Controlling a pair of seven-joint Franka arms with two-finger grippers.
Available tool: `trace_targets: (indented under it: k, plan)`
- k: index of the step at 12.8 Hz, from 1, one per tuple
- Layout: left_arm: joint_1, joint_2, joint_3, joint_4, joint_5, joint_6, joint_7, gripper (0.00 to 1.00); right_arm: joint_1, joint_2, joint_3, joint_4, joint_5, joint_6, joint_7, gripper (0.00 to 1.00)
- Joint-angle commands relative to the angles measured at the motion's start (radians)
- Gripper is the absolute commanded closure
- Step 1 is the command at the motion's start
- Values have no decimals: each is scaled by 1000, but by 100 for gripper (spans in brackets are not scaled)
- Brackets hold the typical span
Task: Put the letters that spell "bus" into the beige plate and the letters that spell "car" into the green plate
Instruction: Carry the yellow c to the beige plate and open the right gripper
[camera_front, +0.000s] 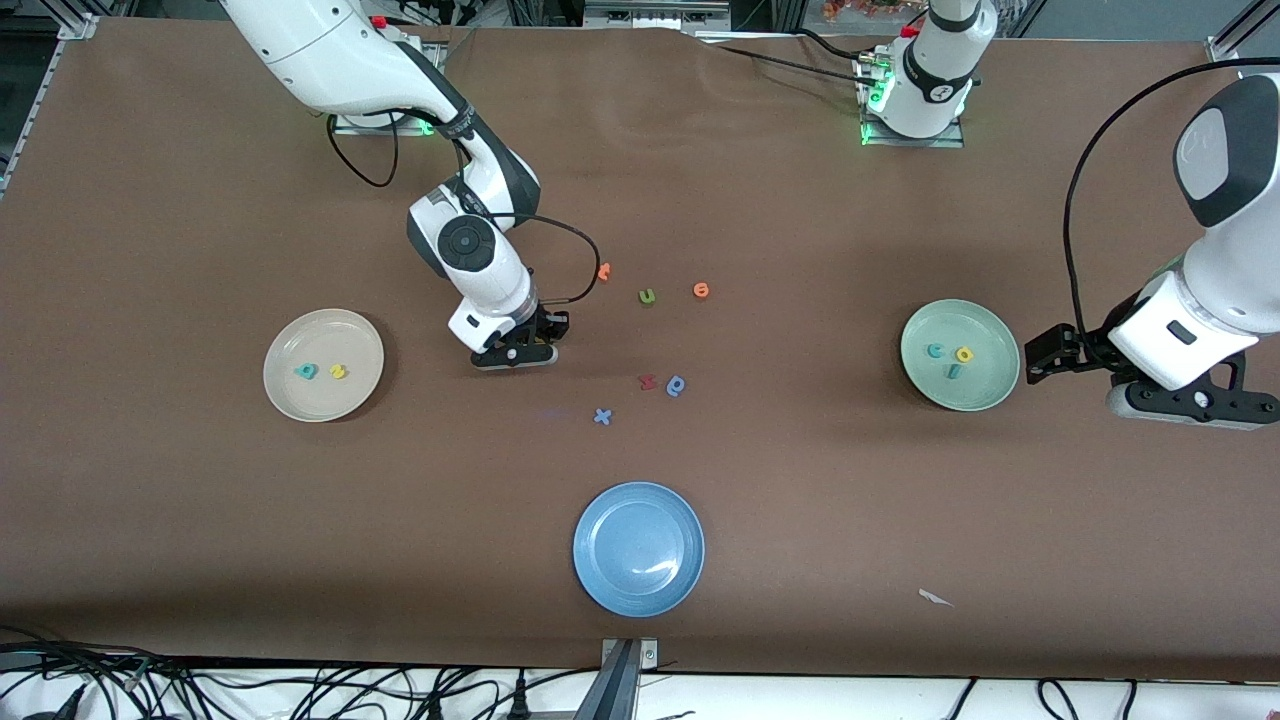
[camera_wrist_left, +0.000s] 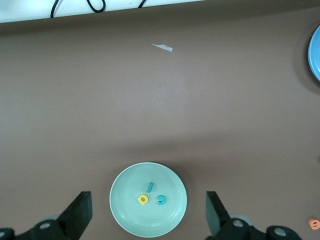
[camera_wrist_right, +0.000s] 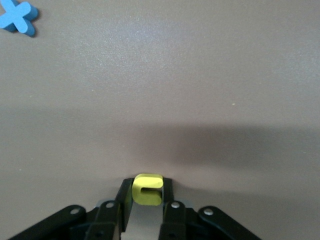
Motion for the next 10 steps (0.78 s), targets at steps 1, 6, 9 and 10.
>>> trace_targets:
  k: [1,6,9,10]
  plan:
    - [-2,-2,5,16,-33,-18,16,0,7,-6,-23,-11,-22,7,-7,80]
    - [-2,-2,5,16,-33,-18,16,0,-137,-155,-26,-13,-24,-218,-288,79]
    - [-2,-2,5,16,-33,-18,16,0,-246,-210,-26,-28,-24,-281,-501,78]
    - [-2,-2,5,16,-31,-18,16,0,-286,-225,-26,-40,-24,-283,-574,78]
